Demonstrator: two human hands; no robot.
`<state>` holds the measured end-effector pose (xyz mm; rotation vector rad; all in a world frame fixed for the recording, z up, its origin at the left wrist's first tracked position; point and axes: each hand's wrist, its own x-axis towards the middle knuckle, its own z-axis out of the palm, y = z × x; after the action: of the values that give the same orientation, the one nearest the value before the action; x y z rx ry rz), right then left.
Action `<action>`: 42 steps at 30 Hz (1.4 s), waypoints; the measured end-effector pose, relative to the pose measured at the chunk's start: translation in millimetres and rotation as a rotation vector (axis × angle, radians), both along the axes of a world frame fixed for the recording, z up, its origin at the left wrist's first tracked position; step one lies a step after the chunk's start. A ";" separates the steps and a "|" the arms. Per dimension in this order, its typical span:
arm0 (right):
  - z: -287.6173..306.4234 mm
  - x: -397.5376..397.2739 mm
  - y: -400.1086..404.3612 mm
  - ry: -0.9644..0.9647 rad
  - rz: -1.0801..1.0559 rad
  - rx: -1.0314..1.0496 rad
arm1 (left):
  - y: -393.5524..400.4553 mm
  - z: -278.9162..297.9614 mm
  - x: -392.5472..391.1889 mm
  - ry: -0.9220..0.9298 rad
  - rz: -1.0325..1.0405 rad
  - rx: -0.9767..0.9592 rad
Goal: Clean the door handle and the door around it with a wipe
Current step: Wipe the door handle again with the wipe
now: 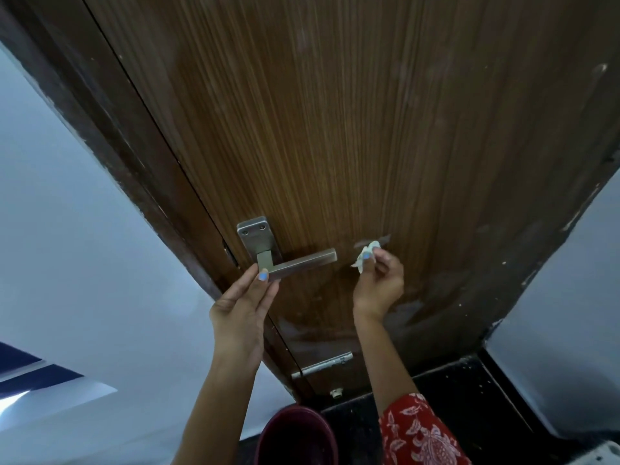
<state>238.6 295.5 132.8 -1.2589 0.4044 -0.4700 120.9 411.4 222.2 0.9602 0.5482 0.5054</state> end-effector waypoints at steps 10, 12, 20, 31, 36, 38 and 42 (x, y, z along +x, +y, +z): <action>-0.8 0.3 1.0 0.088 -0.032 0.125 | -1.3 1.2 1.8 -0.012 0.010 -0.099; 6.3 1.2 -0.1 0.072 -0.055 0.110 | -2.8 0.5 1.6 -0.019 0.021 -0.104; 11.4 4.9 -10.5 0.121 0.022 0.241 | -7.7 2.2 2.3 -0.023 0.068 -0.118; 20.7 16.1 -26.7 0.141 0.050 0.258 | -12.7 1.7 2.8 -0.026 0.098 -0.135; 33.2 22.1 -27.1 0.137 -0.058 0.204 | -13.2 0.2 3.3 -0.034 0.096 -0.138; 29.0 10.0 -12.7 0.028 0.040 0.054 | -13.4 -0.8 3.2 -0.037 0.098 -0.136; 22.2 14.7 -21.8 0.126 0.103 0.180 | -13.5 -1.3 2.6 -0.029 0.100 -0.098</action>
<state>253.3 273.7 155.0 -1.1312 0.4756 -0.2610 123.5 397.9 221.0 0.8341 0.5912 0.5761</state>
